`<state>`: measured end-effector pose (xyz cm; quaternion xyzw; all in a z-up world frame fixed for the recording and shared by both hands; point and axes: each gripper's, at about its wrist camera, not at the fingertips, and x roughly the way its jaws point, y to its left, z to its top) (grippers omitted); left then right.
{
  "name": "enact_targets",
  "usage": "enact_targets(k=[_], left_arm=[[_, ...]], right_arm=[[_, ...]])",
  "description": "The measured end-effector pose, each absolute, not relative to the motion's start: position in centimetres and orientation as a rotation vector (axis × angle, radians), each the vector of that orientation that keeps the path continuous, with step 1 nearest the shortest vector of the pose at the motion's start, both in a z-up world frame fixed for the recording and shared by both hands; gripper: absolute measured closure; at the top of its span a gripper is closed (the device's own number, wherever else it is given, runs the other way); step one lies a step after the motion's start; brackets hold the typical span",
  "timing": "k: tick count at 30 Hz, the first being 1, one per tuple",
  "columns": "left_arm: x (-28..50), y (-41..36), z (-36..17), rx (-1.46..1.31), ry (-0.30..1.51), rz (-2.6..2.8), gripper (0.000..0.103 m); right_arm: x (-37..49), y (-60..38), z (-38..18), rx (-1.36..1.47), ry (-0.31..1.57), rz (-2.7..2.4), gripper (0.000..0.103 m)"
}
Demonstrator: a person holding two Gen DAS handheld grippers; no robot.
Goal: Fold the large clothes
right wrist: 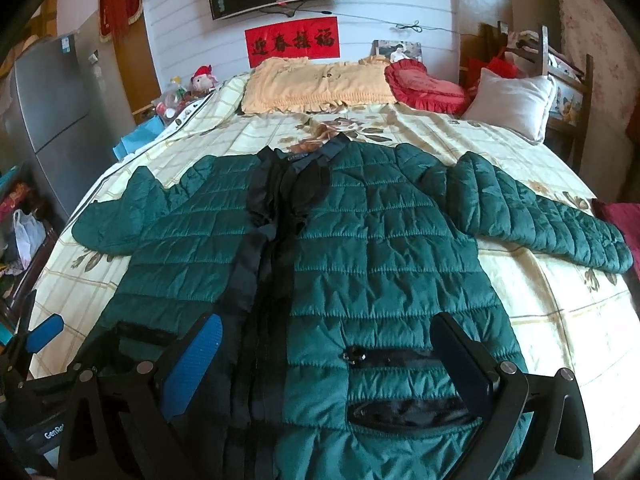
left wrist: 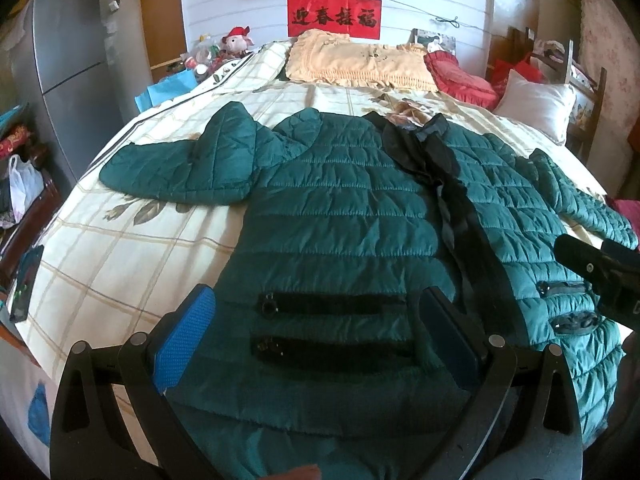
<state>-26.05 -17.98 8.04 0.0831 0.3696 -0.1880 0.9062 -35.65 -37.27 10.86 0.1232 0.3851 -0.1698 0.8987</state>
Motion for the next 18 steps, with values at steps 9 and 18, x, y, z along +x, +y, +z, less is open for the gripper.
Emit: enact_targets(k=[9, 18], left_arm=[[-24.6, -18.0, 8.0, 0.164, 0.774, -0.377, 0.001], [-23.8, -18.3, 7.7, 0.176, 0.786, -0.377, 0.001]], right_arm=[[-33.6, -37.5, 10.7, 0.247, 0.794, -0.346, 0.000], [-32.6, -37.7, 9.9, 0.248, 0.817, -0.344, 0.000]])
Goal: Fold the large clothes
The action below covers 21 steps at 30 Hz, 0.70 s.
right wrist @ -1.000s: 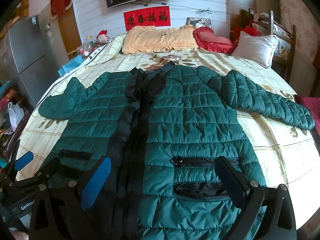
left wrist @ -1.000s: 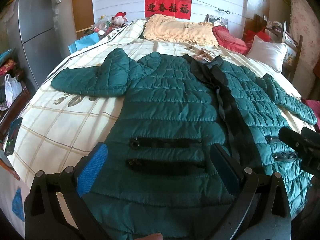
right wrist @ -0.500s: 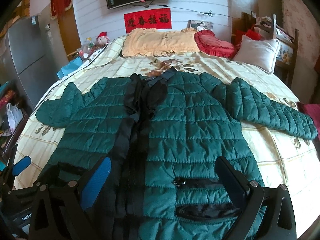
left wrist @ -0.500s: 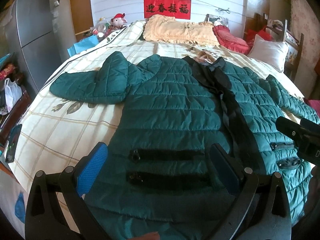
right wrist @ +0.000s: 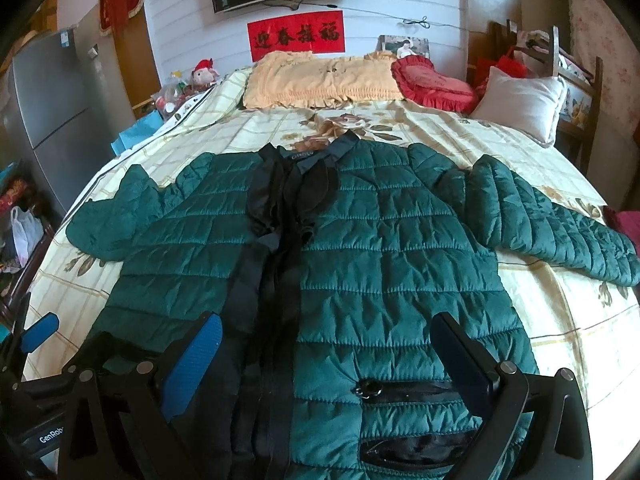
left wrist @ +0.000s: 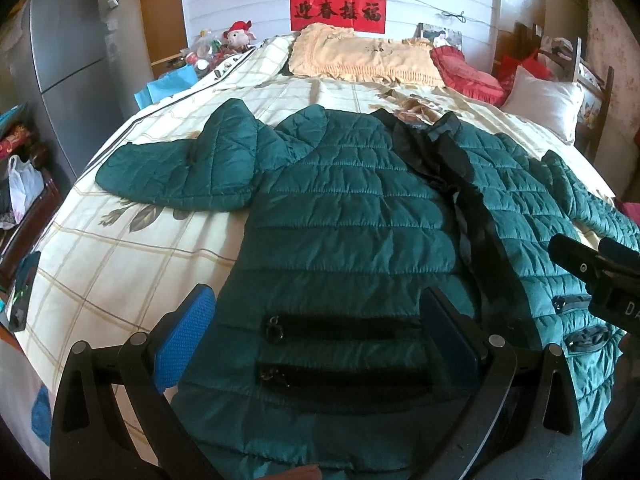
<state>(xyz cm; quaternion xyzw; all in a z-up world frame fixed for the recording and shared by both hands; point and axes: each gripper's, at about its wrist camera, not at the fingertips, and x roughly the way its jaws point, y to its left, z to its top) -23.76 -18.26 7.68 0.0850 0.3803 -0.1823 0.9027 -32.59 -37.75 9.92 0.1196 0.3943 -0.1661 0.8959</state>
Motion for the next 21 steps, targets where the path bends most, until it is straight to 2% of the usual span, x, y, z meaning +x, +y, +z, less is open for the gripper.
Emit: enact_targets(k=[11, 21], left_arm=[[-22.2, -18.0, 7.7, 0.170, 0.808, -0.374, 0.001], [-16.0, -13.1, 9.4, 0.108, 0.831, -0.274, 0.001]], right_arm=[[-31.1, -37.9, 9.9, 0.241, 0.822, -0.339, 0.000], [-29.4, -37.1, 10.2, 0.208, 0.816, -0.318, 0.000]])
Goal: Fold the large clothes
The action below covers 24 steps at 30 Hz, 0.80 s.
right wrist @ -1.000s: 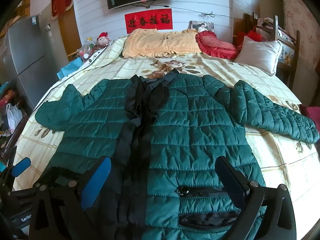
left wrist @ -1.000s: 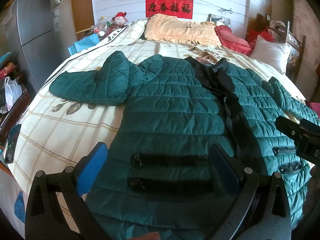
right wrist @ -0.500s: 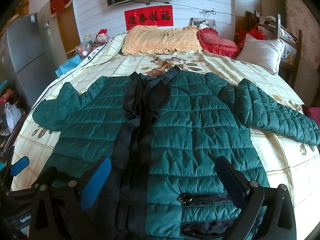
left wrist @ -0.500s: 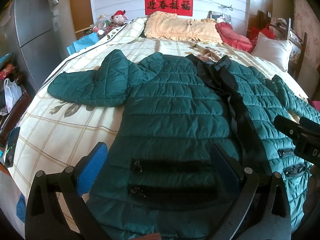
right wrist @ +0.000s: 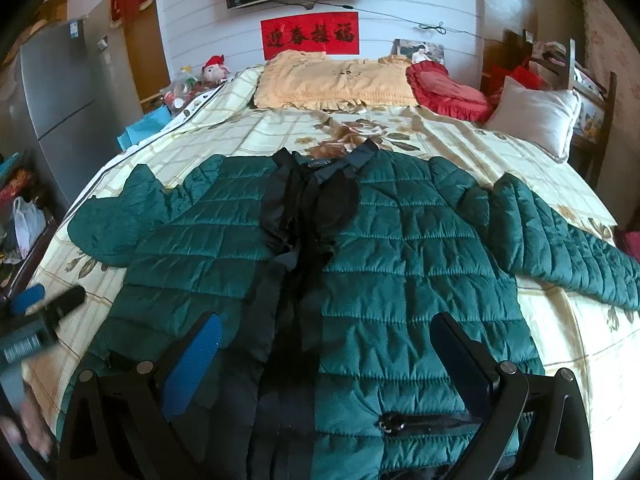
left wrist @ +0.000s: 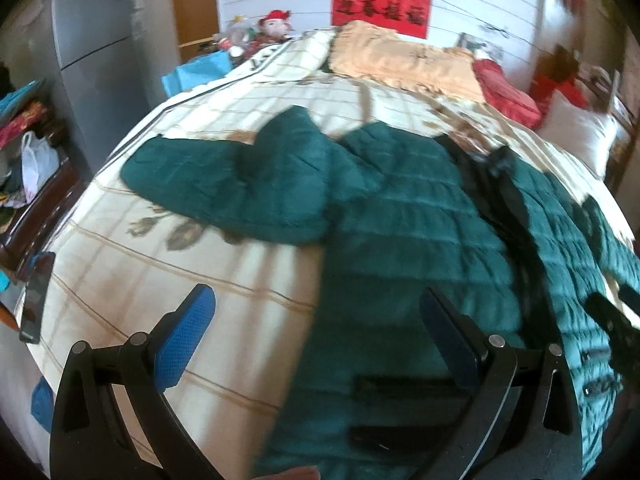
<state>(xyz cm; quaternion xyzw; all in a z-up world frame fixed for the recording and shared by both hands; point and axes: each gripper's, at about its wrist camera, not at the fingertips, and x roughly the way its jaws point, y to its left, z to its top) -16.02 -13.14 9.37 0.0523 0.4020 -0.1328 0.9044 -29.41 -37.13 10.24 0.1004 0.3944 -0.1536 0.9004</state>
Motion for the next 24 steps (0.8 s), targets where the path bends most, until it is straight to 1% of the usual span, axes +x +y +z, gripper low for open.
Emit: enact_targets(k=[11, 24], left_arm=[[-8.5, -5.4, 9.4, 0.098, 0.805, -0.074, 0.001], [1.2, 1.5, 5.2, -0.046, 0.923, 0.008, 0.001]], right_arm=[[-27.5, -38.3, 7.8, 0.206, 0.856, -0.341, 0.000], [-26.8, -38.4, 7.3, 0.205, 0.886, -0.338, 0.000]])
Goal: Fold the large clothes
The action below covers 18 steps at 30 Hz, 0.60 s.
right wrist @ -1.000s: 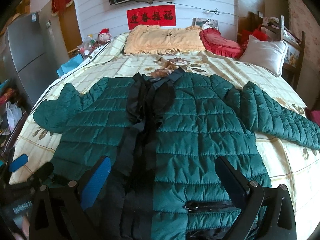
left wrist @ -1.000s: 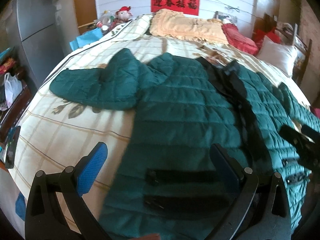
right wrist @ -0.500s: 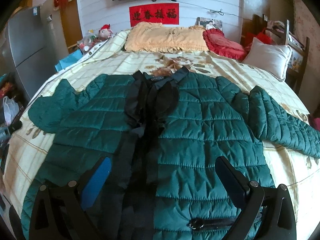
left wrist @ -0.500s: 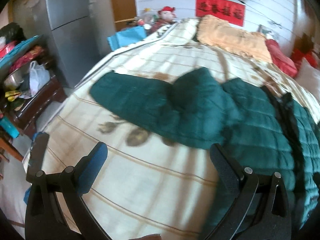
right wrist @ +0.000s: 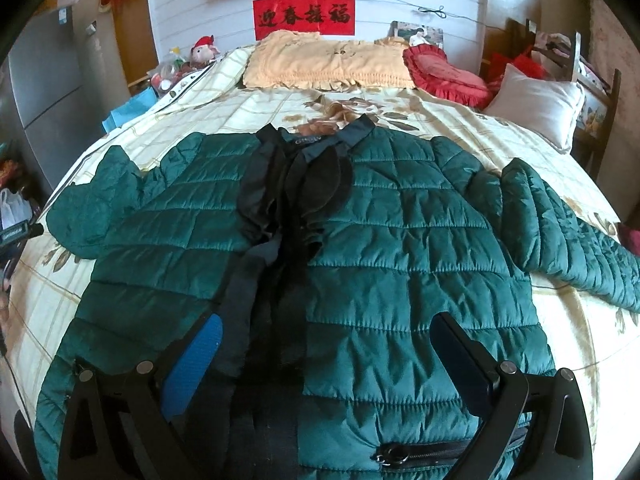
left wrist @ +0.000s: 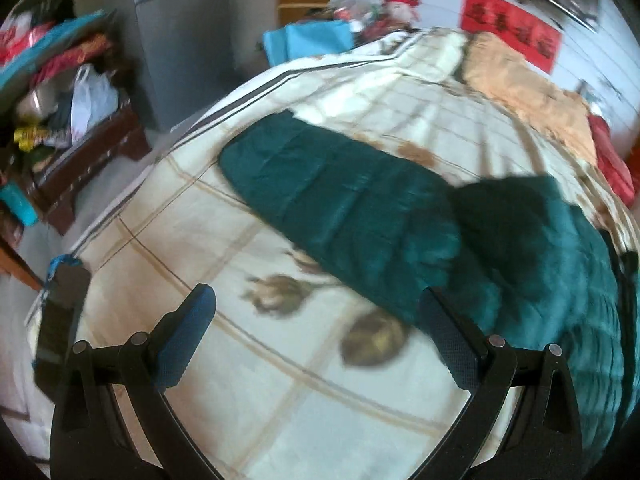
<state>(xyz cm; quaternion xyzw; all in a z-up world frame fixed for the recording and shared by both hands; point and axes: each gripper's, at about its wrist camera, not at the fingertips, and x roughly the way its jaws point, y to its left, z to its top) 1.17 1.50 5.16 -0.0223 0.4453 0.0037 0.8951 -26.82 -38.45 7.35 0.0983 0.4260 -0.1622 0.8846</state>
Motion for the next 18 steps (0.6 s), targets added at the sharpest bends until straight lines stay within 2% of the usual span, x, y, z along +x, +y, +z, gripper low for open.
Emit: enact_targets(k=[11, 15, 18], left_arm=[[10.5, 6.4, 1.2, -0.227, 1.037, 0.145, 0.001], [12.2, 7.1, 0.8, -0.303, 0.998, 0.156, 0.001], [13.1, 6.9, 1.1, -0.317, 0.979, 0.128, 0.019]], right_arm=[[-25.6, -38.1, 7.4, 0.217, 0.899, -0.310, 0.000], [-25.1, -38.1, 7.1, 0.215, 0.910, -0.309, 0.000], [-24.8, -38.3, 6.8, 0.217, 0.924, -0.311, 0.000]])
